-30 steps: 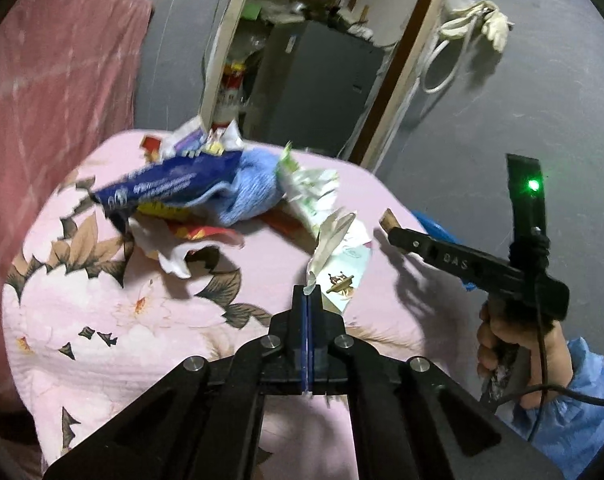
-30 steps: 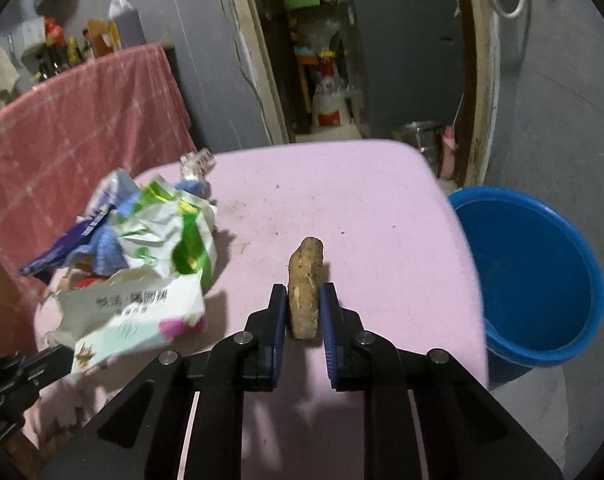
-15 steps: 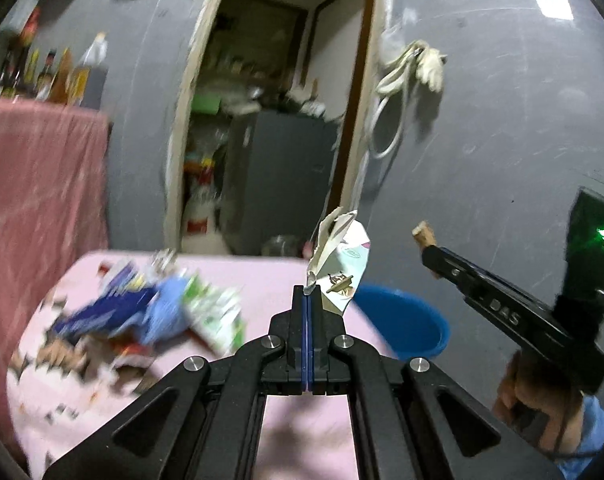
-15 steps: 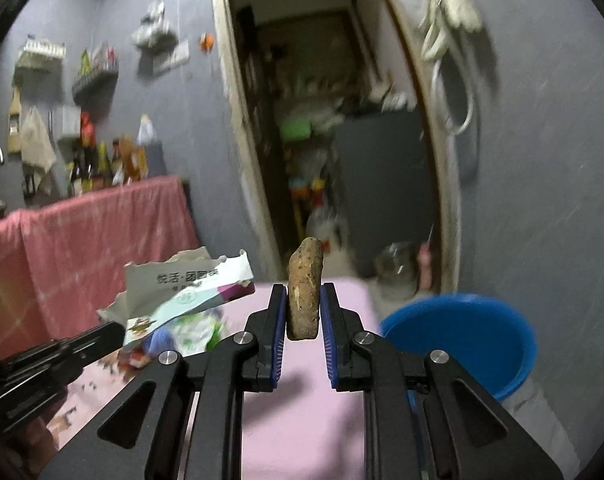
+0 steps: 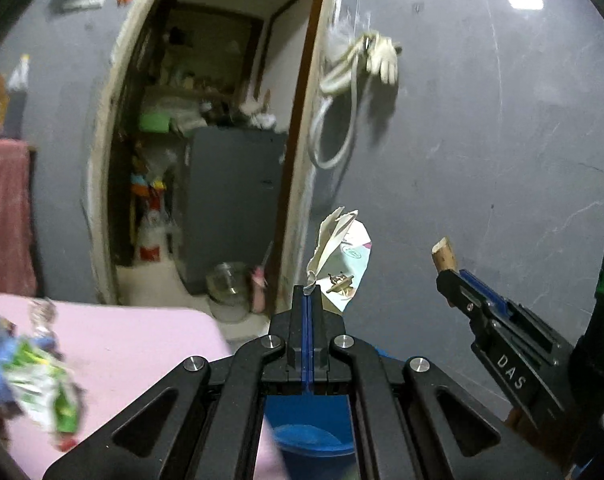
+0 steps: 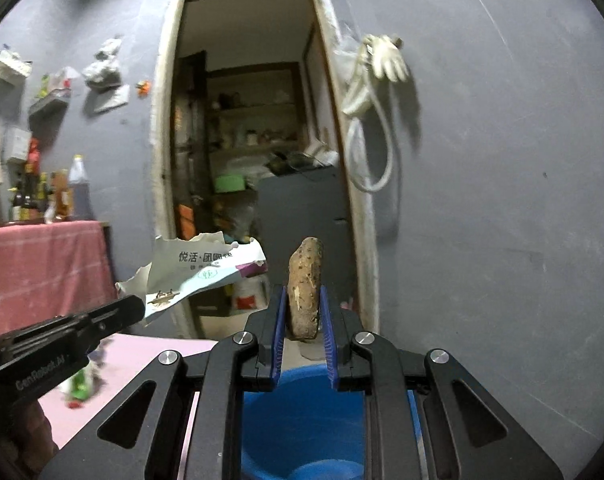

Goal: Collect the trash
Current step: 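Carry both items over the blue bucket and open both tools to drop them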

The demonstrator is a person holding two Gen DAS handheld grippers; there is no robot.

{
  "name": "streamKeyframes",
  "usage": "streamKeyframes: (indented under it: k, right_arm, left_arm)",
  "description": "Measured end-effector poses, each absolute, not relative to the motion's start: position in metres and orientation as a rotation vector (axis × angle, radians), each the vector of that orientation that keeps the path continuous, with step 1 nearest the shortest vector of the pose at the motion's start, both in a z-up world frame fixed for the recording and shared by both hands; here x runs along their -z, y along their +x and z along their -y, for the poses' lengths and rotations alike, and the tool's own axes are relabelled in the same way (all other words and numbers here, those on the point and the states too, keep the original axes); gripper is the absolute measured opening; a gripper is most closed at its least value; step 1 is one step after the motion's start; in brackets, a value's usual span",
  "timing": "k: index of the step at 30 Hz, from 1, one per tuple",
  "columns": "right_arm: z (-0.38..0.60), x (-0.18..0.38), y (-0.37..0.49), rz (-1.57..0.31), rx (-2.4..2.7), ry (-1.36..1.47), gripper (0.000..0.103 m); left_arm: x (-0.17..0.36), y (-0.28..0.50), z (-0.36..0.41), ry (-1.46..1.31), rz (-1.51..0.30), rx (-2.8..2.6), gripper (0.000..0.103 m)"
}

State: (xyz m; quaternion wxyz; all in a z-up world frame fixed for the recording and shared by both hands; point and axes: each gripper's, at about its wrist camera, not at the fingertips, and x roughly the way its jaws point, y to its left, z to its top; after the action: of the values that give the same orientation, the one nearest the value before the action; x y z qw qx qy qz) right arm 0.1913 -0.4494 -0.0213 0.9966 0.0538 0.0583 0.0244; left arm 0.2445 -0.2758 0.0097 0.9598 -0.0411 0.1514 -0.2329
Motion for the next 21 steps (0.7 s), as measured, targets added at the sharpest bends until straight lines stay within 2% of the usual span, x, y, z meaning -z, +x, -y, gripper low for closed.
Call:
streamKeyframes:
  k: [12,21]
  right_arm:
    - [0.492,0.092,0.235,-0.365,-0.036,0.21,0.015]
    - [0.488,0.103,0.247,-0.458,-0.062,0.219,0.016]
  left_arm:
    - [0.056,0.317,0.316,-0.102,-0.641,0.414,0.0]
    - [0.082,0.323,0.32,-0.081,-0.727,0.375,0.0]
